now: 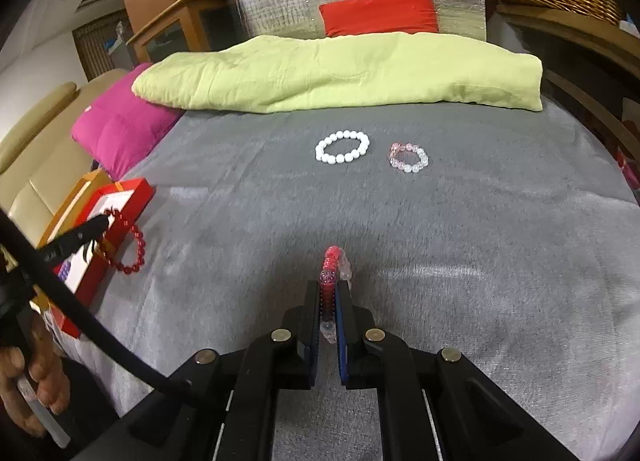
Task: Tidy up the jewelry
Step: 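Carry both bead bracelets over the red-rimmed tray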
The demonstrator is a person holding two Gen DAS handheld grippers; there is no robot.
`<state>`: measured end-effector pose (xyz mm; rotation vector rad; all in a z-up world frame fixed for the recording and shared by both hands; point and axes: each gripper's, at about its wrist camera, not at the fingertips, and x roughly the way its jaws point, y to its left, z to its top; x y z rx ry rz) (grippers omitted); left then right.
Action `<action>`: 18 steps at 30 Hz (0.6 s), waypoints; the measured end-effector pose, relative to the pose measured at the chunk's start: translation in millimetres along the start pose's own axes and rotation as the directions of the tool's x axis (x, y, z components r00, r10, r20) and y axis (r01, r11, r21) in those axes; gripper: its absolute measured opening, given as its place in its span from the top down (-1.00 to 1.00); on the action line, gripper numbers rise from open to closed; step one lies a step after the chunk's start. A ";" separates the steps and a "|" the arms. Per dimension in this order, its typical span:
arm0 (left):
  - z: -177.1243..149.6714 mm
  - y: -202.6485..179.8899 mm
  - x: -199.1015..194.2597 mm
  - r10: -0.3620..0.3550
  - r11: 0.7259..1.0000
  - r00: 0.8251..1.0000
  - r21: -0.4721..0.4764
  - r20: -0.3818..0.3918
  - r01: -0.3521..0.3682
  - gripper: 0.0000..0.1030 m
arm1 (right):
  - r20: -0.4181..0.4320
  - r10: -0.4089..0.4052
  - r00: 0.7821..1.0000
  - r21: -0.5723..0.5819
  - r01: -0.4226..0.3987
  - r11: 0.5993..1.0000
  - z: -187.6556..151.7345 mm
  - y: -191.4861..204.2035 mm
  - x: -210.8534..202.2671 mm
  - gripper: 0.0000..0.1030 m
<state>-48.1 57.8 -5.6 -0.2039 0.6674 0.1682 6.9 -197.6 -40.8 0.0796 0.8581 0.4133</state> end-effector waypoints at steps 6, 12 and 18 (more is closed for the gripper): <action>0.1 -1.1 -7.3 -0.002 1.000 1.000 0.012 0.029 0.002 0.81 | 0.019 0.024 1.000 0.008 -0.024 1.000 12.3 15.5 -6.9 0.86; 1.8 5.1 -13.7 -0.005 1.000 0.999 -0.005 0.044 0.006 0.81 | 0.041 0.052 0.998 -0.038 -0.050 0.998 28.7 46.7 -14.2 0.86; 5.0 8.3 -23.7 0.029 1.000 0.997 -0.004 0.067 -0.029 0.81 | 0.041 0.080 0.996 -0.071 -0.077 0.994 37.5 79.0 -15.5 0.86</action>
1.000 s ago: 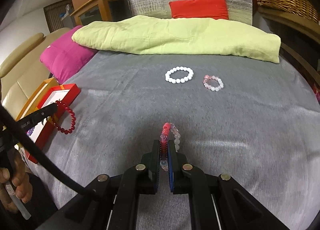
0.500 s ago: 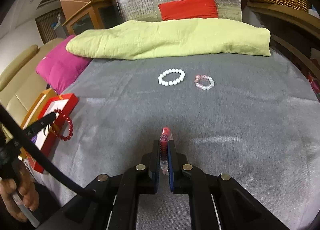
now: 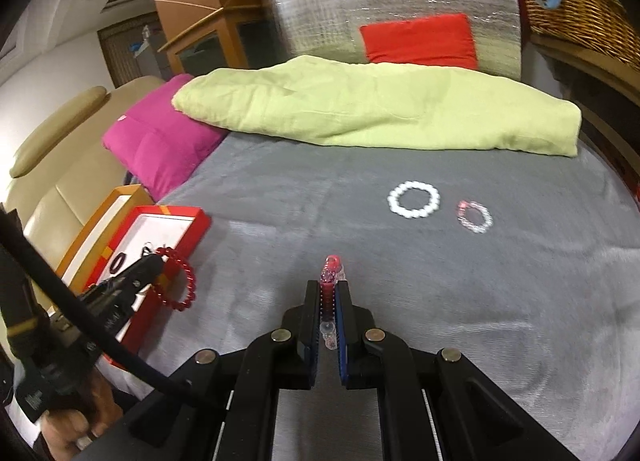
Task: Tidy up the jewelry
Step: 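Carry both bead bracelets over the red-rimmed tray, then lower both bracelets into the tray and open both tools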
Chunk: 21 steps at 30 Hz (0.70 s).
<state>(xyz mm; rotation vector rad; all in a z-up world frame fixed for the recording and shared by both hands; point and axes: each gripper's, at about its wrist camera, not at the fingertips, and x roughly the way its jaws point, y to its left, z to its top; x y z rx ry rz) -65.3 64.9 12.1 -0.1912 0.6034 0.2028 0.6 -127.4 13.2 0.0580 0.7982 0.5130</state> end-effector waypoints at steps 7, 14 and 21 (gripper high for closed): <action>10.3 20.2 -20.4 0.059 0.998 0.998 -0.015 0.020 -0.059 0.81 | -0.027 0.054 0.998 -0.047 -0.055 0.997 5.3 42.0 16.8 0.85; 28.8 72.2 -40.7 0.123 0.988 0.992 -0.093 0.025 -0.120 0.81 | -0.038 0.099 0.994 -0.096 -0.102 0.990 14.5 81.0 22.1 0.86; 45.9 135.8 -47.5 0.093 0.982 0.996 -0.161 -0.013 -0.094 0.81 | -0.054 0.154 0.987 -0.149 -0.160 0.976 29.3 124.6 30.3 0.86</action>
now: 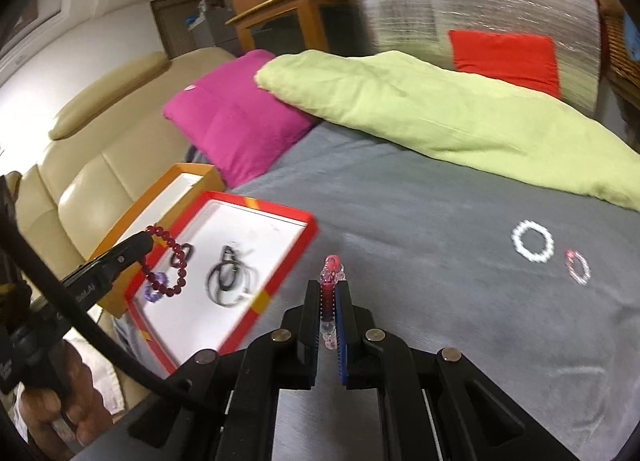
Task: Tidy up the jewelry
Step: 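Lower both bracelets into the tray and open both tools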
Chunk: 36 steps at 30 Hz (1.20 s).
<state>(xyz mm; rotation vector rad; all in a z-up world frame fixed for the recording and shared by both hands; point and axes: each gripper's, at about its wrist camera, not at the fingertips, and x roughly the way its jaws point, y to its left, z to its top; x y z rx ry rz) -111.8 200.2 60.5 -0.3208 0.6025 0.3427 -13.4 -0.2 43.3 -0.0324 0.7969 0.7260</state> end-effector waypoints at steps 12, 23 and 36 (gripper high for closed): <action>18.7 65.3 26.5 -0.046 0.997 0.994 -0.058 -0.099 0.040 0.81 | -0.068 0.142 0.987 -0.074 -0.147 0.986 33.7 72.6 51.7 0.86; 49.0 62.8 88.7 -0.166 0.986 0.966 -0.058 -0.199 0.158 0.81 | -0.208 0.202 0.957 0.014 -0.204 0.979 45.8 76.0 139.0 0.85; 45.5 69.4 160.9 -0.031 0.999 0.950 0.015 -0.311 0.038 0.81 | -0.294 0.167 0.941 0.031 -0.165 0.986 55.4 65.0 211.9 0.85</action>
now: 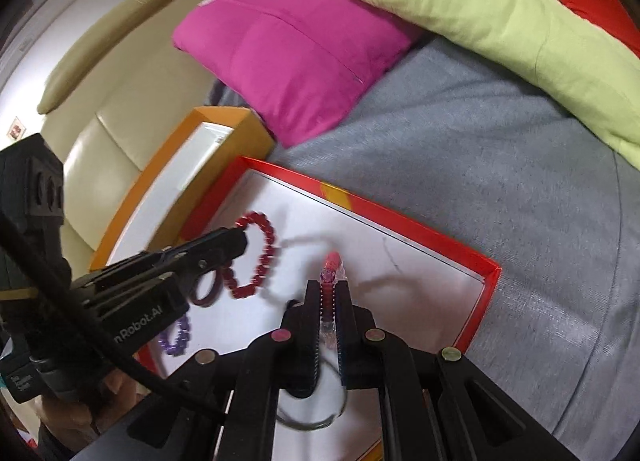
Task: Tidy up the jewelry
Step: 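Lower both bracelets into the tray and open both tools, then move both tools back toward the remaining bracelets on the bed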
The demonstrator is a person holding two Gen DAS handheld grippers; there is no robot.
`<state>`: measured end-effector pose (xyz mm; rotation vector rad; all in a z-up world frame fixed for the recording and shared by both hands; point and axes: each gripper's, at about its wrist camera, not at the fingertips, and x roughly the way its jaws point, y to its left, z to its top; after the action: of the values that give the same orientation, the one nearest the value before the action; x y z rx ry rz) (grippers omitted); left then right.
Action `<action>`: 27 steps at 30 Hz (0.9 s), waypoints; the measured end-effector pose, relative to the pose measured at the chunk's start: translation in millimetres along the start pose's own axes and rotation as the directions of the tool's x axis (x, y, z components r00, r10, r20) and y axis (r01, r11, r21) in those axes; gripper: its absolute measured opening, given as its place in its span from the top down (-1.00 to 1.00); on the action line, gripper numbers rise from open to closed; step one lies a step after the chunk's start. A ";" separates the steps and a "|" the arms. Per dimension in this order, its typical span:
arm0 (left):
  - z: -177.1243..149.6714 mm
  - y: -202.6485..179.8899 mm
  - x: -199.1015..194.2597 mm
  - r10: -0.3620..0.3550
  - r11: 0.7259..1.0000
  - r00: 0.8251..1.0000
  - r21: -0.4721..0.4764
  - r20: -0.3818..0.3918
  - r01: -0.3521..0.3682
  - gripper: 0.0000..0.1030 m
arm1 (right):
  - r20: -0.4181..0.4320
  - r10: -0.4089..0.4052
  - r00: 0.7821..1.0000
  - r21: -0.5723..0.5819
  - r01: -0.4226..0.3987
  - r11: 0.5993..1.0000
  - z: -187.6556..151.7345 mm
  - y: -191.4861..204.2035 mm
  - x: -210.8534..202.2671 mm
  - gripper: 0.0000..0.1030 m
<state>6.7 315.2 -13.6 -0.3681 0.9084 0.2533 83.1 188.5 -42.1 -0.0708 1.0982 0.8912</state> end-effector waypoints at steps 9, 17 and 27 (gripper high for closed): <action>2.1 1.3 8.2 0.104 0.994 0.994 0.034 -0.016 -0.103 0.81 | -0.026 -0.036 0.999 0.006 0.036 0.999 5.0 -9.5 6.1 0.79; 6.5 9.7 -10.4 0.179 0.984 0.984 0.005 0.007 -0.179 0.18 | 0.022 -0.051 0.998 0.011 0.050 0.999 4.2 -7.9 -22.2 -0.07; 1.4 -6.8 -78.3 0.202 0.979 0.970 -0.035 0.136 -0.199 0.10 | 0.175 -0.049 0.983 0.057 0.039 0.998 -23.7 -39.6 -122.3 -0.11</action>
<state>-36.1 305.0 51.4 -0.2740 0.8064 0.4689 72.4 79.2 28.8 0.0276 0.9507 0.8123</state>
